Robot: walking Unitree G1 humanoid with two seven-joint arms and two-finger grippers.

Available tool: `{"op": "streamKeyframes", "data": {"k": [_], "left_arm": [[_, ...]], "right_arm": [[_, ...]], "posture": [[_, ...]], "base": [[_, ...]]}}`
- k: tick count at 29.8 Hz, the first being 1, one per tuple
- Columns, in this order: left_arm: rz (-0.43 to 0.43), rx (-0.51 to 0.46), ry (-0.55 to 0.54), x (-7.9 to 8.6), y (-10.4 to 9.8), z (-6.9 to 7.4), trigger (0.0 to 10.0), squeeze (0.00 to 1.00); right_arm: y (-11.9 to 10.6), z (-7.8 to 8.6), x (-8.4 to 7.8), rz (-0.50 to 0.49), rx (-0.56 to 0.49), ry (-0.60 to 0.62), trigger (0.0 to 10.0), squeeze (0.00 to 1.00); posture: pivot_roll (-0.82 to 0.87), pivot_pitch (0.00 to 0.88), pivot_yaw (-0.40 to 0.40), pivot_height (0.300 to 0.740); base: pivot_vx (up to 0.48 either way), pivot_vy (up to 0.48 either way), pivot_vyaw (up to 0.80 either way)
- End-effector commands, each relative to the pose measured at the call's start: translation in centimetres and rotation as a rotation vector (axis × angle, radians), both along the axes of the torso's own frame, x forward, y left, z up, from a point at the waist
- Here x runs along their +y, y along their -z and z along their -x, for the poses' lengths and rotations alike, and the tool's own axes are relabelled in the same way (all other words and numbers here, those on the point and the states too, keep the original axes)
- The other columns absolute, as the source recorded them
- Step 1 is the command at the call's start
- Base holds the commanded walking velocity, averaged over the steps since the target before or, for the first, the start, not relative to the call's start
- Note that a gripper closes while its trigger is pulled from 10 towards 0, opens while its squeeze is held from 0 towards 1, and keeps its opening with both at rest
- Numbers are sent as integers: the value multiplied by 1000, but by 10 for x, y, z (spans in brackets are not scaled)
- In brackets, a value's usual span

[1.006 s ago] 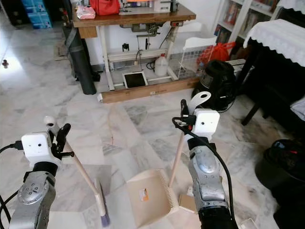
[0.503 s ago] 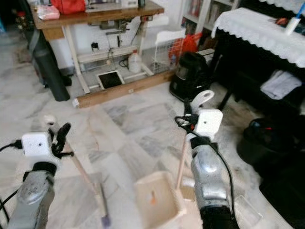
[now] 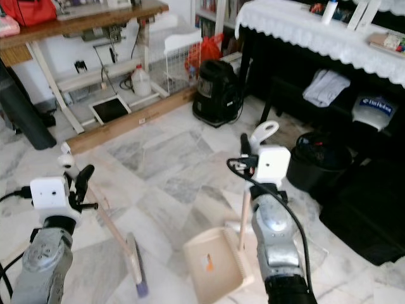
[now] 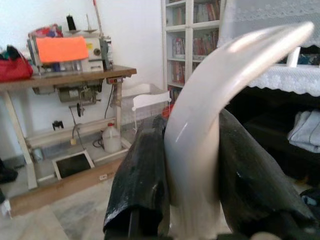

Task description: Sweep floor

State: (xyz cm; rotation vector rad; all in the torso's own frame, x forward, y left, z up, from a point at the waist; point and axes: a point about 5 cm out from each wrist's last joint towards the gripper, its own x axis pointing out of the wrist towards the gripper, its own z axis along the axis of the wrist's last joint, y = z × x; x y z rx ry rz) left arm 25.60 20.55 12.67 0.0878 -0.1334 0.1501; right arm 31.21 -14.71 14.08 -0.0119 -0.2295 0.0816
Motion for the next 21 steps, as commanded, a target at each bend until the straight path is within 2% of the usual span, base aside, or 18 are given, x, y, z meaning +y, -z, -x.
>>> {"op": "streamKeyframes", "data": {"k": [1,21], "left_arm": [[-12,-37,-1,0,-8,0,10000,0],[-11,-38,-2,0,-7,2,10000,0]], "right_arm": [[-14,-1,-2,-12,-64,1,10000,0],[-14,0,-3,-5,-68,2,10000,0]], "posture": [[-8,50,0,740],[-10,24,0,740]], "base": [[0,-382,0],[0,-377,0]]}}
